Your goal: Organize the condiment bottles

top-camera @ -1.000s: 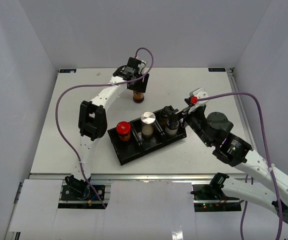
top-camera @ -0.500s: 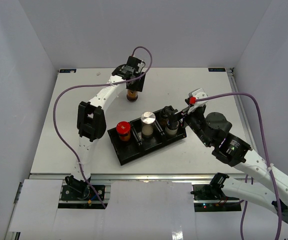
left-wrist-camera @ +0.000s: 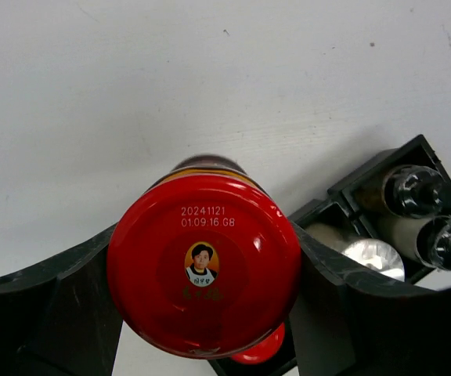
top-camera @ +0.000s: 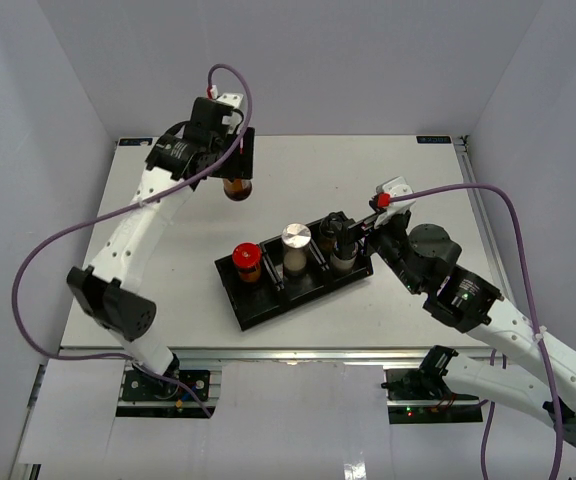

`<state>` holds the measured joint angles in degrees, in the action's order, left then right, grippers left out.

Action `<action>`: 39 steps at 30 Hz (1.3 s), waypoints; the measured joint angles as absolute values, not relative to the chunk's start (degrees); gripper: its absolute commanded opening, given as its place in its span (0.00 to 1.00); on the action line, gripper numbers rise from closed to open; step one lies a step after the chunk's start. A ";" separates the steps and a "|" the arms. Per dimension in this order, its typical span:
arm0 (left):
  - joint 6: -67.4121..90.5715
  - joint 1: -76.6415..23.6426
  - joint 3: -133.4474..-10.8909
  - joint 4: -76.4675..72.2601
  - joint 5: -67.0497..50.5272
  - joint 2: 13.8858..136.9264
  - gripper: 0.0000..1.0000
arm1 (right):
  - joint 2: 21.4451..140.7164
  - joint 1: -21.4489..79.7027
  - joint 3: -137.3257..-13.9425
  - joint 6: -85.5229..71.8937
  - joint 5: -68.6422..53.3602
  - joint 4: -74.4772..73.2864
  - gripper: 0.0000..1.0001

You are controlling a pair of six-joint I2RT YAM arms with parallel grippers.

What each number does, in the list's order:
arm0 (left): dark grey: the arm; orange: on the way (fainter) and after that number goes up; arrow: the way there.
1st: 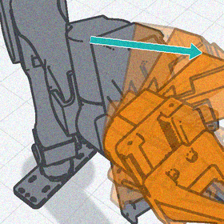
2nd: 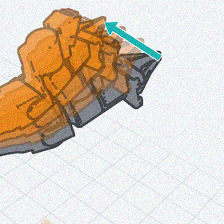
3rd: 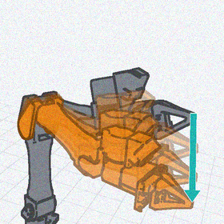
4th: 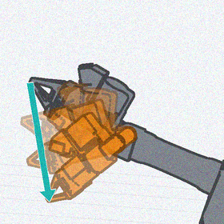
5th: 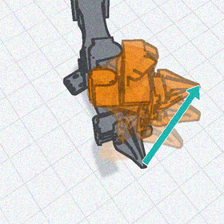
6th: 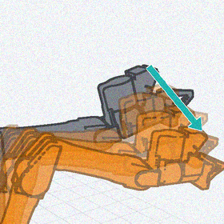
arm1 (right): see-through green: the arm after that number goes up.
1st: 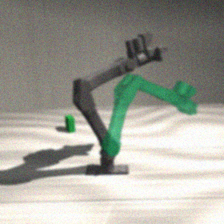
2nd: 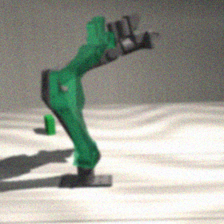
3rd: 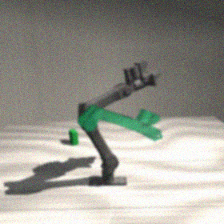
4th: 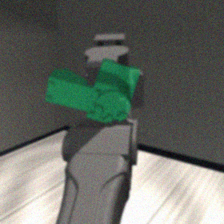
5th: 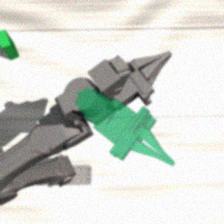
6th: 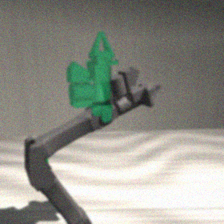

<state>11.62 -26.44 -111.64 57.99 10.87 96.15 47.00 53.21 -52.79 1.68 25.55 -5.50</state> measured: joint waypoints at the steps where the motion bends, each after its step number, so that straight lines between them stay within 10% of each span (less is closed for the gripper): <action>1: 11.96 -26.44 -110.14 58.65 10.72 93.48 0.00 | 46.95 53.21 -52.82 1.51 25.53 -5.90 0.97; 39: 20.11 -28.48 -69.13 61.26 -4.81 58.79 0.00 | 49.98 52.88 -53.98 -4.14 23.59 -9.21 0.97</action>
